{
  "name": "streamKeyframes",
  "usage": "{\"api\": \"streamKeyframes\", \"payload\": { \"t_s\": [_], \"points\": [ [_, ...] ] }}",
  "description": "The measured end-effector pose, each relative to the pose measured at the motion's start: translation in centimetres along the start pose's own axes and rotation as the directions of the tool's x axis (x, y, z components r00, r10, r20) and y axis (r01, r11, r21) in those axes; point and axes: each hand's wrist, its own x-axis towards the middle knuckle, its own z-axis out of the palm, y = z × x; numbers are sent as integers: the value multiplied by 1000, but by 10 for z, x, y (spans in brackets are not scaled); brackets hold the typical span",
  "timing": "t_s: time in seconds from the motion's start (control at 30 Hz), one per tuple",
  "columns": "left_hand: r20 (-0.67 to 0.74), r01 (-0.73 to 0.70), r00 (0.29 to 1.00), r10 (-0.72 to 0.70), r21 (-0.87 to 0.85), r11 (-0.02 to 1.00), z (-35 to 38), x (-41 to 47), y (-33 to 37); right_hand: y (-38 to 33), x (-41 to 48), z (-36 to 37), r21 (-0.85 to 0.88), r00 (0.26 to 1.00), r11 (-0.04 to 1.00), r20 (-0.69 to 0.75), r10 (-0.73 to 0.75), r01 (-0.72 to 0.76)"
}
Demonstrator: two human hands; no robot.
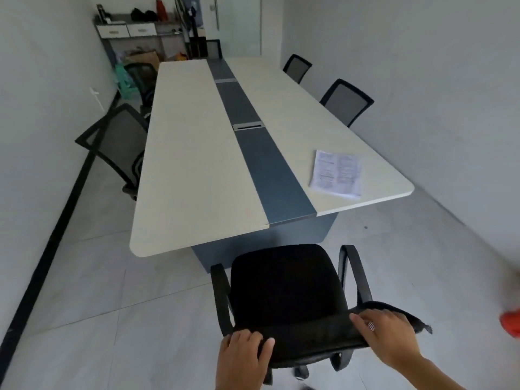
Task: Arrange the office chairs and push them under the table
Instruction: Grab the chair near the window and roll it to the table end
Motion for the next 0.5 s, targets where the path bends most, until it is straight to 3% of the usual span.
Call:
{"api": "streamKeyframes", "payload": {
  "t_s": [0.07,0.17,0.3,0.5],
  "points": [
    [41,-27,999,25,39,999,21,-2,13,22,6,5,-62,998,997,-24,54,-56],
    [-78,-38,996,45,90,995,31,4,19,32,20,12,-109,996,994,-84,0,-9],
    [-125,15,992,0,116,993,35,35,21,37,46,11,-99,986,994,-157,-58,42],
    [-96,80,993,-73,70,994,46,70,63,63,116,-1,-96,988,989,-91,-124,115]
  ]
}}
